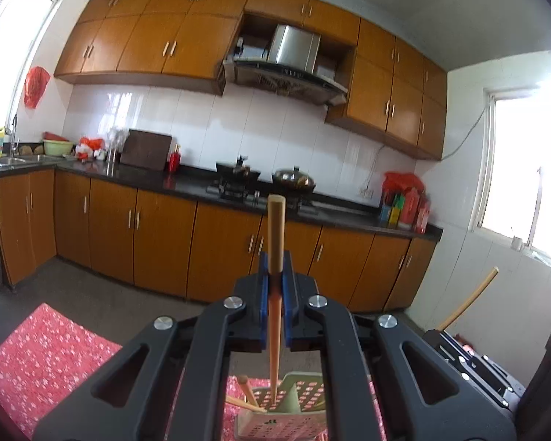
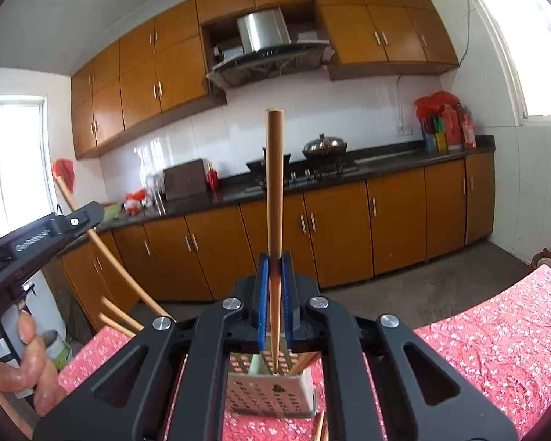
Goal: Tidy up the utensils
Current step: 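Open both tools to drop the chopsticks into the metal holder, then lower both open tools onto loose chopsticks and close them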
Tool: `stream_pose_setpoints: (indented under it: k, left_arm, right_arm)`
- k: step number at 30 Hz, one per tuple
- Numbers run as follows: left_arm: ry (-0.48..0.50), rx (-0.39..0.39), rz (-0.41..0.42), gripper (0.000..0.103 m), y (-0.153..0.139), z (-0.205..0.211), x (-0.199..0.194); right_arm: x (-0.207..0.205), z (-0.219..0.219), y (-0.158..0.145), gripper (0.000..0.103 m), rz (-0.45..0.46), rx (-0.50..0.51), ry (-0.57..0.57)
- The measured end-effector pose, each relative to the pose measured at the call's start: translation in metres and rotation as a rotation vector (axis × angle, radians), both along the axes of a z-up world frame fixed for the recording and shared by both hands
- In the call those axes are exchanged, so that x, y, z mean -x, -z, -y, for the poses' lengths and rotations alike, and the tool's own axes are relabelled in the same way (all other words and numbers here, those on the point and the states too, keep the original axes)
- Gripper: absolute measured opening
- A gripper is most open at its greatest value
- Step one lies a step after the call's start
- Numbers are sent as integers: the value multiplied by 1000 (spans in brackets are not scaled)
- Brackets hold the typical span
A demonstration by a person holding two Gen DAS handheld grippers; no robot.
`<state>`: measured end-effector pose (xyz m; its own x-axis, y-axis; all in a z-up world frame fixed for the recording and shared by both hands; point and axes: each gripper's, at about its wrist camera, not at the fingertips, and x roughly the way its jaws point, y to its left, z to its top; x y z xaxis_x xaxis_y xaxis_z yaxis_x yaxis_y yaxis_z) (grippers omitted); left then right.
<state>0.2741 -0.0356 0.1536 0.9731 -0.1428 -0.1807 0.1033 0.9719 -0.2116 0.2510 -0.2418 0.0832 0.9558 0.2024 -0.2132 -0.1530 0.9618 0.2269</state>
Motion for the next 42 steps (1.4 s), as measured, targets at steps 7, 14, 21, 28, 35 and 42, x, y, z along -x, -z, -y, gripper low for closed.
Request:
stream_pose_setpoints:
  k: [7, 14, 21, 28, 35, 42]
  left_arm:
    - [5, -31, -112, 9, 28, -2, -20]
    - [-33, -20, -98, 16, 16, -26, 4]
    - [-89, -51, -148, 21, 32, -65, 62]
    - [-91, -118, -380, 21, 129, -92, 92]
    - [-61, -149, -585, 21, 207, -92, 100]
    - [-32, -136, -617, 21, 220, -84, 101]
  right_arm:
    - [2, -5, 7, 9, -37, 20, -9]
    - [24, 5, -7, 14, -17, 19, 23]
    - [73, 27, 2, 14, -63, 37, 66]
    - [68, 28, 110, 14, -417, 67, 43]
    - [62, 5, 187, 14, -646, -8, -65]
    - [58, -15, 197, 14, -674, 39, -88]
